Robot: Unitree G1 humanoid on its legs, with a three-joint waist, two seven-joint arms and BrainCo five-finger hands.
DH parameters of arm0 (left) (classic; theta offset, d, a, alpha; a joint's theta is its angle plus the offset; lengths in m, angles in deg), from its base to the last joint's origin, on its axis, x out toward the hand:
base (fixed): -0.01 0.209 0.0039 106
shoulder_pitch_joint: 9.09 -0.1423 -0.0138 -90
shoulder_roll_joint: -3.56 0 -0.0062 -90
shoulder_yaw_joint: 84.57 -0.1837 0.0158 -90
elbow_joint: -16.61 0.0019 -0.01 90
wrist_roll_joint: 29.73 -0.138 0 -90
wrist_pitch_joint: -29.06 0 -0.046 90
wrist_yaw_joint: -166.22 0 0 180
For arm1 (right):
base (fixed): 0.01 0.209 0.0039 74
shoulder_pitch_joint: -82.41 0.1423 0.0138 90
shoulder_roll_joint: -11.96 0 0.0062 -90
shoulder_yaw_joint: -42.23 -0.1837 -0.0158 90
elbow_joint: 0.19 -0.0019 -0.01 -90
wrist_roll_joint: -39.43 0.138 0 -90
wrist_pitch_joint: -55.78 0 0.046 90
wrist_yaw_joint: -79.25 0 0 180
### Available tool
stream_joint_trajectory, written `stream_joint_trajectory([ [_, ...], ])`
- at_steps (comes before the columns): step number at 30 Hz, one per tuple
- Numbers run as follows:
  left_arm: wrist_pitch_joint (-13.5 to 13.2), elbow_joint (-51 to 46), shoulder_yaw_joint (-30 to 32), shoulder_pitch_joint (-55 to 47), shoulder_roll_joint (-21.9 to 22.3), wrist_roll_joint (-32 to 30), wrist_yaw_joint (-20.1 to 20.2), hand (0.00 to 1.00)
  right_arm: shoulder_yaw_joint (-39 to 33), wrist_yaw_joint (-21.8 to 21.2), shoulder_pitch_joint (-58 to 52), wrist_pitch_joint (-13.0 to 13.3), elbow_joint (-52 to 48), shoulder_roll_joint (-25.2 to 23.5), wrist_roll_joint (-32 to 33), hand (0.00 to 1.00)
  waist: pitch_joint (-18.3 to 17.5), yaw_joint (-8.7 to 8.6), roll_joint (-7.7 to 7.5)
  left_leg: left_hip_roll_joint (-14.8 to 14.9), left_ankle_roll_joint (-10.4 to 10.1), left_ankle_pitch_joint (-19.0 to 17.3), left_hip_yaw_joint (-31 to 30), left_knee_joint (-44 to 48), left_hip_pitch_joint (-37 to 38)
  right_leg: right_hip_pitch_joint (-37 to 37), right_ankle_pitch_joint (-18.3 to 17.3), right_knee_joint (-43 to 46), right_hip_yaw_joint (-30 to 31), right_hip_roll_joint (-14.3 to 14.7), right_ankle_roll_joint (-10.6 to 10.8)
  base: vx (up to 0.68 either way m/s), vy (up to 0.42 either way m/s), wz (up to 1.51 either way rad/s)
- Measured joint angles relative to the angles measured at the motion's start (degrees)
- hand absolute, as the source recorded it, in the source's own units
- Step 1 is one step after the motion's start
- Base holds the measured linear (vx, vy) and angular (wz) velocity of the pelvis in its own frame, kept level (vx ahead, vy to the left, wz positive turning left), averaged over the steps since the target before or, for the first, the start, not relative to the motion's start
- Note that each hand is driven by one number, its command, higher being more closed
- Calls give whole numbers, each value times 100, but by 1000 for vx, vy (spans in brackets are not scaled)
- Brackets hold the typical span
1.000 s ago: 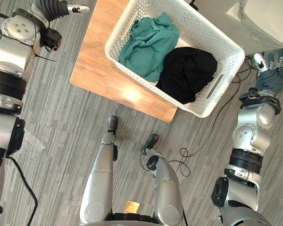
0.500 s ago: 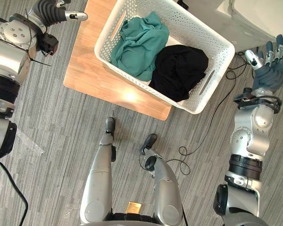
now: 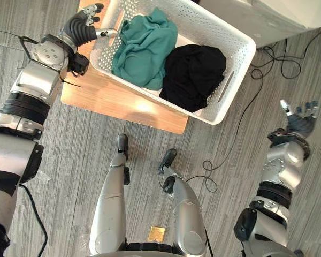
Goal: Pick up the laundry basket with both hands and put the clothes into the washing machine.
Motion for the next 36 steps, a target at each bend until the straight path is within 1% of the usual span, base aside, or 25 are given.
stream_joint_trajectory([
  [4, 50, 345, 159, 263, 43, -603, -40, 0, 252, -204, -22, 5, 37, -110, 508, 0, 0, -12, 1, 10, 24, 18, 58, -66, -16, -85, 8, -17, 52, 9, -3, 46, -27, -6],
  [5, 51, 368, 197, 296, 46, -642, -48, 0, 313, -226, -11, 18, 35, -125, 614, 0, 0, -13, 1, 10, 24, 18, 59, -68, -17, -84, 10, -28, 52, 12, -4, 58, -27, -2],
  [7, 53, 375, 223, 470, 45, -857, -88, 0, 631, -338, -2, 31, 14, -124, 1033, 0, 1, -5, 1, 18, 23, 18, 61, -73, -55, -87, 47, -115, 49, 39, 10, 62, -26, -1],
  [11, 53, 374, 242, 617, 40, -974, -122, 0, 980, -481, -31, 58, -320, -175, 1421, 0, 2, 0, 3, 13, 23, 18, 78, -77, -97, -88, 131, -264, 71, 54, 15, 73, -8, -3],
  [12, 54, 374, 242, 630, 40, -1051, -125, 0, 1104, -489, -46, 138, -430, -178, 1546, 0, 2, 1, 4, 9, 23, 18, 97, -78, -102, -86, 146, -297, 82, 55, 19, 61, -2, -4],
  [14, 54, 374, 238, 643, 40, -1061, -126, 0, 1264, -488, -83, 237, -611, -191, 1605, 0, 3, 0, 5, 10, 23, 17, 122, -78, -111, -89, 151, -319, 89, 56, 25, 50, -6, -2],
  [18, 56, 374, 225, 783, 39, -1119, -121, 0, 1358, -484, -169, 262, -876, -227, 1620, 0, 4, 6, 7, 37, 24, 16, 138, -78, -187, -119, 204, -419, 91, 105, 42, 46, -14, -3],
  [21, 58, 374, 155, 861, 39, -1361, -109, 0, 1410, -477, -315, 264, -1060, -232, 1643, 0, 7, 6, 13, 42, 24, 16, 143, -75, -228, -164, 251, -472, 127, 114, 21, 44, -1, -7],
  [25, 111, 374, -49, 866, 42, -1907, 13, 0, 1497, -465, -359, 270, -1075, -270, 1660, 0, 32, -6, 54, 48, 45, 2, 220, -54, -228, -179, 293, -508, 212, 114, 29, 43, 8, -8],
  [29, 170, 374, -64, 867, 59, -2187, 16, 0, 1557, -471, -378, 329, -1291, -459, 1965, 0, 32, 0, 57, 75, 45, 0, 258, -45, -260, -240, 296, -497, 247, 126, 24, 39, -6, -5],
  [31, 180, 374, -57, 867, 66, -2190, 16, 0, 1583, -471, -351, 389, -1329, -457, 2000, 0, 44, -3, 77, 84, 55, -6, 264, -15, -312, -278, 304, -497, 248, 131, 18, 19, -2, -3],
  [34, 228, 371, -37, 867, 69, -2241, 11, 0, 1704, -470, -345, 396, -1366, -457, 2003, 0, 53, 9, 94, 125, 131, -57, 337, 81, -329, -278, 305, -491, 285, 148, 18, 41, 2, -7],
  [36, 242, 368, -31, 866, 69, -2256, -6, 0, 1774, -476, -346, 397, -1474, -458, 2037, 0, 55, 6, 96, 130, 138, -62, 366, 90, -329, -289, 310, -491, 312, 149, 11, 37, 1, -7],
])
